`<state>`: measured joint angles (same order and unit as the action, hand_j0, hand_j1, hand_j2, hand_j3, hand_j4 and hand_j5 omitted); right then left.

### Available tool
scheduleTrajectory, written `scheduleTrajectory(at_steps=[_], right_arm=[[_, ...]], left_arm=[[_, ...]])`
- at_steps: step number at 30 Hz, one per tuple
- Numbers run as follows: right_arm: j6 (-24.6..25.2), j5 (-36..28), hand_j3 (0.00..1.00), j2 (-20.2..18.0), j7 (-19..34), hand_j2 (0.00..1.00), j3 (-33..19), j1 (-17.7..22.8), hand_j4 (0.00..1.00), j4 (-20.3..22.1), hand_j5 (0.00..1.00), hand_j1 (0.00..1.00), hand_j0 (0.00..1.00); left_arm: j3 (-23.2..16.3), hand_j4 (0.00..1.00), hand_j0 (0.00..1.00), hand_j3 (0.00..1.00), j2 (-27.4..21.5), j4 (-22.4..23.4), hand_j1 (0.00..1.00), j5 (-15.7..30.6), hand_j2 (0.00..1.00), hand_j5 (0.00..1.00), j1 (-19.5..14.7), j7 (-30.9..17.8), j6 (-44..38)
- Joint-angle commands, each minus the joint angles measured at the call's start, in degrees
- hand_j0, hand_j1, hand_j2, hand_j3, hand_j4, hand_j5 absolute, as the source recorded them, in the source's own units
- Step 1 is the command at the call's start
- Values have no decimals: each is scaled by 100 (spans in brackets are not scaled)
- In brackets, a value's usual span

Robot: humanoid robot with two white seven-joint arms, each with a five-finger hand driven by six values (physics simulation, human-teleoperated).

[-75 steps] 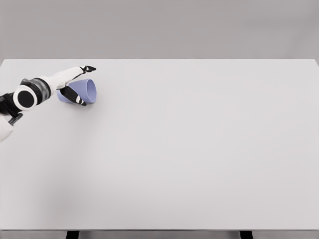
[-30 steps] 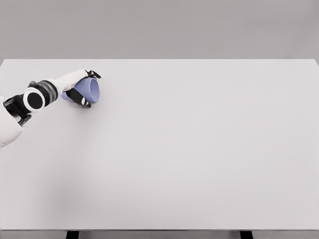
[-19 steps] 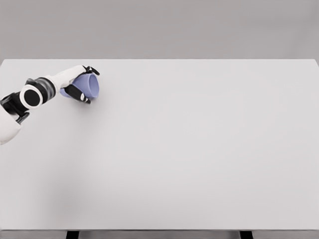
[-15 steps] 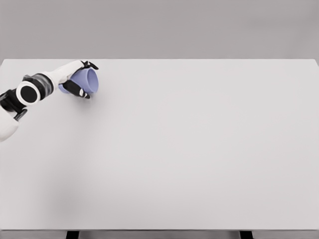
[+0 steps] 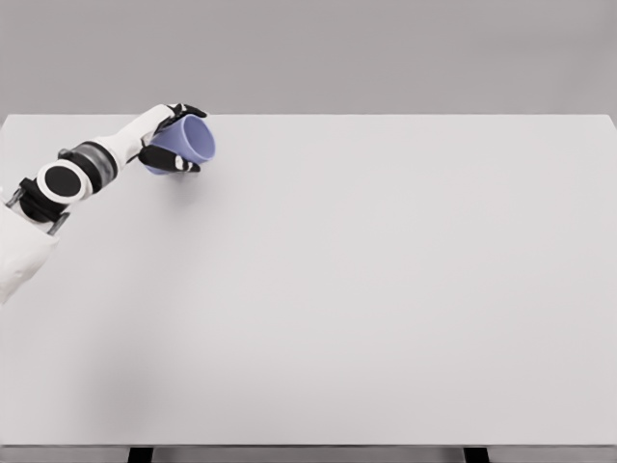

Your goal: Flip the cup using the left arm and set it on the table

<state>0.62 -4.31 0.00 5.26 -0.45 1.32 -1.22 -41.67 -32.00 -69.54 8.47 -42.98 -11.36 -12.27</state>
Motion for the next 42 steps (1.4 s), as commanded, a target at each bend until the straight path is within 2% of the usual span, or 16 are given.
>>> scheduleTrajectory(at_steps=[1,6,13,19,20,25,42], right_arm=[[0,1,100,0,2,100,1,0,100,-1,100,100,100],[0,1,100,0,2,100,1,0,100,-1,100,100,100],[0,1,100,0,2,100,1,0,100,-1,100,100,100],[0,1,100,0,2,100,1,0,100,-1,100,100,100],[0,1,100,0,2,100,1,0,100,-1,100,100,100],[0,1,100,0,2,100,1,0,100,-1,100,100,100],[0,1,100,0,2,100,1,0,100,-1,100,100,100]], left_arm=[[203,80,80,80,80,2,80,111,80,80,0,2,14],[422,80,80,80,80,-7,80,349,80,80,105,2,76],[932,81,81,81,318,-6,81,366,81,81,387,2,251],[1161,81,81,81,432,-7,81,375,81,81,492,2,251],[1301,82,82,82,432,-7,82,428,82,82,606,-7,251],[1539,82,82,82,511,-7,82,454,82,82,765,-7,251],[2127,83,83,83,775,2,83,604,83,83,1081,-7,295]])
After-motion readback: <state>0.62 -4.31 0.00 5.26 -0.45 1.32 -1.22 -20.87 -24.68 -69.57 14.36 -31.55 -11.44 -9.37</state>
